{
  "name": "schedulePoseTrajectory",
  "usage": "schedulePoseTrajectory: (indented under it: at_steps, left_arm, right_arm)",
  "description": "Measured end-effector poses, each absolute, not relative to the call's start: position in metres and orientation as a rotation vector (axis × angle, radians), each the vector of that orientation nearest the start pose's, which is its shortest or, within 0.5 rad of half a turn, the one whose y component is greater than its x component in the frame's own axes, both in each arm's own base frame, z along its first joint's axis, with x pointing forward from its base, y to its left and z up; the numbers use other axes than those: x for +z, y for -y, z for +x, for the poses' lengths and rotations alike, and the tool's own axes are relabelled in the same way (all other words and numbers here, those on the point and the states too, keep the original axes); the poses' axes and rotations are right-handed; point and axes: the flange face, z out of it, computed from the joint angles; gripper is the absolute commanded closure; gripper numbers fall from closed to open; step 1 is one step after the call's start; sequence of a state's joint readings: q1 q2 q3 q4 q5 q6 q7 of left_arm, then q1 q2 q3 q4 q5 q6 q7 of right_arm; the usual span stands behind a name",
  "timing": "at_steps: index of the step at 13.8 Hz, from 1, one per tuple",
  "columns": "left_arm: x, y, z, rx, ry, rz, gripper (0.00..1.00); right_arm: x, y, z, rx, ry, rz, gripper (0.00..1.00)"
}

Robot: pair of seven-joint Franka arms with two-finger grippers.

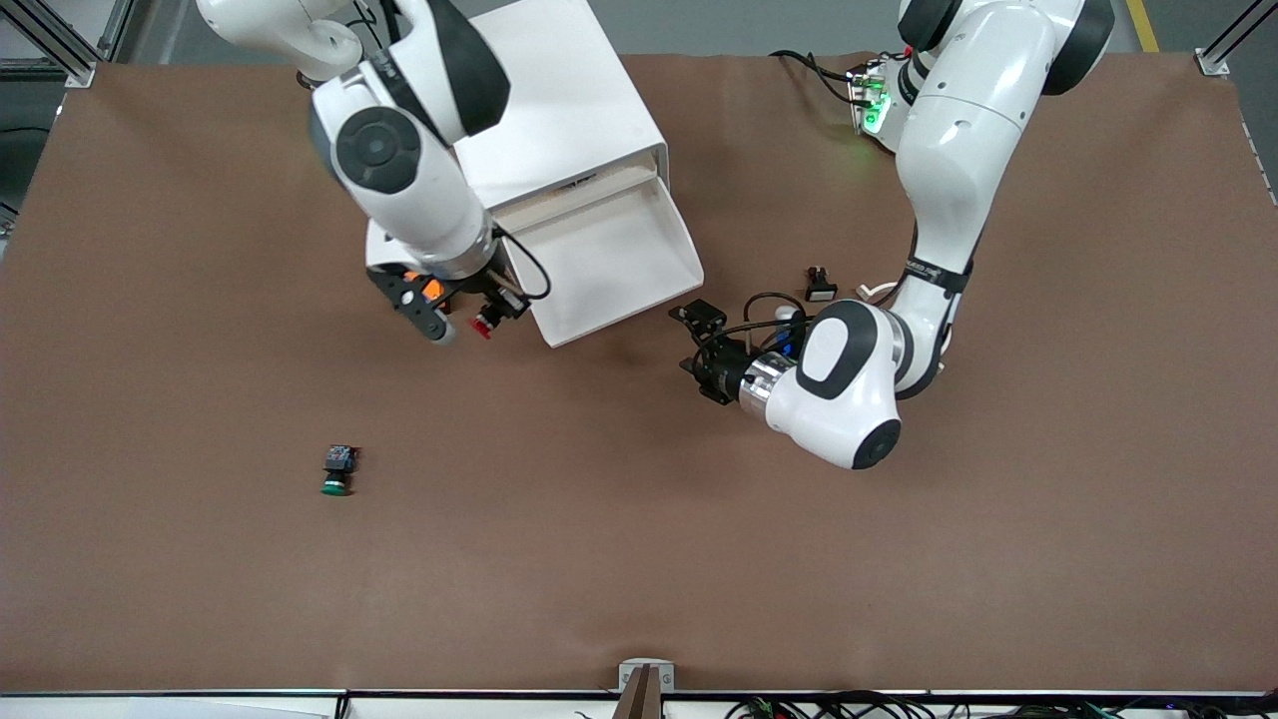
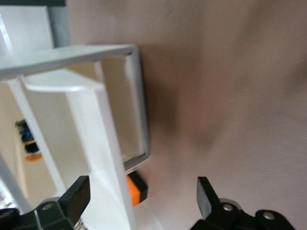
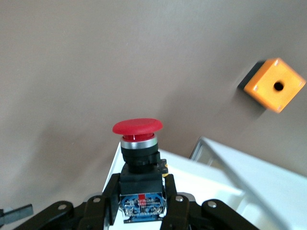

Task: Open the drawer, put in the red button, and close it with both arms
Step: 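Carry the red button into the open drawer with the right gripper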

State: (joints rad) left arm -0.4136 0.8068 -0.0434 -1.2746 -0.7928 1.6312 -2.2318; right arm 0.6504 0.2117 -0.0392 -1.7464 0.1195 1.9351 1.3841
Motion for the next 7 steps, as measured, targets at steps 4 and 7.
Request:
schedulePoseTrajectory:
  at_steps: [4,7]
  left_arm:
    - [0.309,0.336,0.624,-1.062,-2.609,1.807,0.01]
    - [0.327,0.300,0.641,-0.955,-2.541,1.872,0.01]
  right_arm:
    - [0.410,-0.418,0.458,0.102,-1.336,-2.750,1.00]
    - [0.387,-0.445,0.436,0.111,-1.412,-2.726,1.00]
